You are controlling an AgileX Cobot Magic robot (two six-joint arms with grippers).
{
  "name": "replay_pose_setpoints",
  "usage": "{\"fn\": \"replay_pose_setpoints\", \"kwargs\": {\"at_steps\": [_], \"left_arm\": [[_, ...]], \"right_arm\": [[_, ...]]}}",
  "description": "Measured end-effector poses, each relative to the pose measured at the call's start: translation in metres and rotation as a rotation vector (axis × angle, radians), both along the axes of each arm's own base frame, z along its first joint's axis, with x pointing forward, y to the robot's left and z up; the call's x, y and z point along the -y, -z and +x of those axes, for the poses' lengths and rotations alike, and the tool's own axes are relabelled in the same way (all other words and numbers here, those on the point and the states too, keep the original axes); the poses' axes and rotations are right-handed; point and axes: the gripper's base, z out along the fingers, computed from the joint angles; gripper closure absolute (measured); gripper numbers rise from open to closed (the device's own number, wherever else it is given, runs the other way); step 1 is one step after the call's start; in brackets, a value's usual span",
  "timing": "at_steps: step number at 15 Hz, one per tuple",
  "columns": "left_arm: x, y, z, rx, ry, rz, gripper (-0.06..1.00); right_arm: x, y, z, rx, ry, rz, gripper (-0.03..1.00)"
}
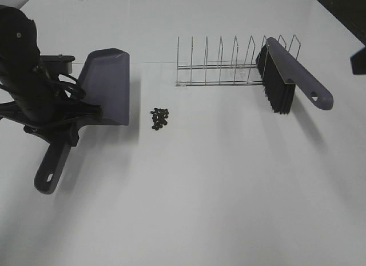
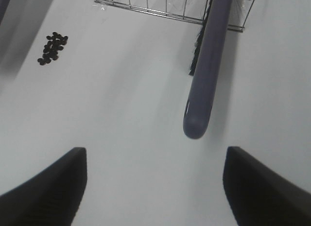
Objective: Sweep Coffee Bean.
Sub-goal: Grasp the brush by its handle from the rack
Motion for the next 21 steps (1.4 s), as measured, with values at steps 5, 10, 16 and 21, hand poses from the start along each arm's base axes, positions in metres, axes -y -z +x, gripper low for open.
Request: {"fn": "replay_pose_setpoints", "kwargs": {"at_steps": [5,10,16,21], "left_arm": [[0.000,0.000,0.000,0.001,0.012,0.002,0.68],[0.000,0.000,0.000,-0.002,0.017,0.004,0.68],[0.000,0.000,-0.001,-0.006,0.018,0.005,0.68],[0.000,0.000,-0.001,-0.008,0.018,0.006,0.68]], "right_arm": [[-0.011,0.000,0.105,-0.122,-0.016,-0.010,0.26],[-0.016,0.023,0.186,-0.236,0.012,-0.033,0.26],[-0.018,0.092,0.267,-0.280,0.085,-0.074,0.26],[-0.009,0.126,0.283,-0.295,0.115,-0.149,0.26]]}}
